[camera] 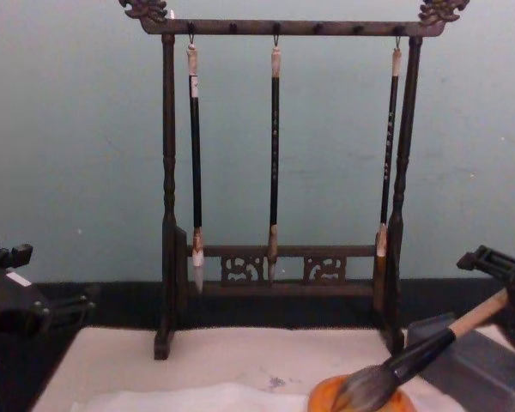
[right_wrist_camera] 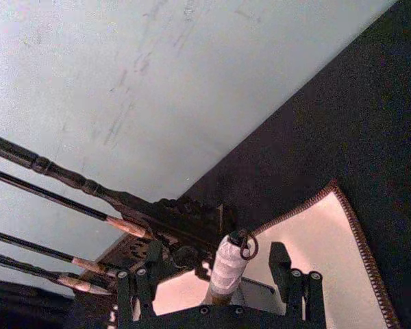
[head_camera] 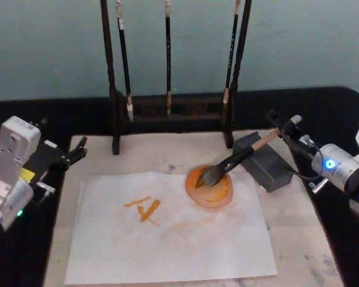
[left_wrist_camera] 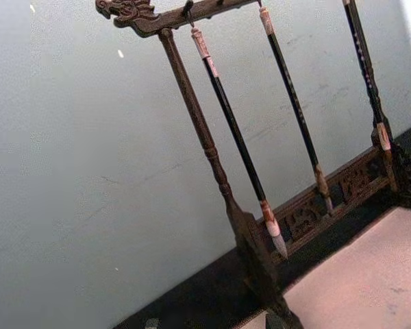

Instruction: Pick up the brush from the inkstone, write on the paper, then place the brush back to its original position.

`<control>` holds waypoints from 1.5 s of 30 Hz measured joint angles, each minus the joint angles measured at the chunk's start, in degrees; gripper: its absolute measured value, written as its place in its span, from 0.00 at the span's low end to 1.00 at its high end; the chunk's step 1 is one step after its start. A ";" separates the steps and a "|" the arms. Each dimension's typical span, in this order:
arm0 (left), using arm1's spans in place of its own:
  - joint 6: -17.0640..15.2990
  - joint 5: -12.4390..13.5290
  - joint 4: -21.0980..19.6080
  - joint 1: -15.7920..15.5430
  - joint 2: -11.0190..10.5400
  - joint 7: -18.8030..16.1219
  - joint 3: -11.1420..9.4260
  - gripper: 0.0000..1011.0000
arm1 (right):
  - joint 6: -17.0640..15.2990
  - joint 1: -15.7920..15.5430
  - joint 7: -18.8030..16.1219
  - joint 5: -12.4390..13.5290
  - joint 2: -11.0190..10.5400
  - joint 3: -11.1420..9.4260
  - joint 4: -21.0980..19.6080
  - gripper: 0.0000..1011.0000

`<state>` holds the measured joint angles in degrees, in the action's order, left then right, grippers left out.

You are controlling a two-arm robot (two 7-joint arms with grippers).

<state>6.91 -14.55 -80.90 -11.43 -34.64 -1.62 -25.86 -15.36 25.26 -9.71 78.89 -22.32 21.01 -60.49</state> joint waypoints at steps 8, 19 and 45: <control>0.00 0.00 0.00 0.00 0.00 0.00 0.00 1.00 | -0.28 0.14 -0.60 2.85 -0.07 -0.24 0.39 0.99; 0.00 0.00 0.00 0.00 0.00 0.00 0.00 1.00 | -1.09 0.22 -0.96 6.67 0.11 -0.57 0.59 0.99; 0.00 0.00 0.00 0.00 0.00 0.00 0.00 1.00 | 0.13 1.68 -1.47 9.68 -0.44 2.36 2.56 0.99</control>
<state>6.91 -14.55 -80.90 -11.43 -34.65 -1.62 -25.86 -15.24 26.93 -11.17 88.57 -22.76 23.37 -57.93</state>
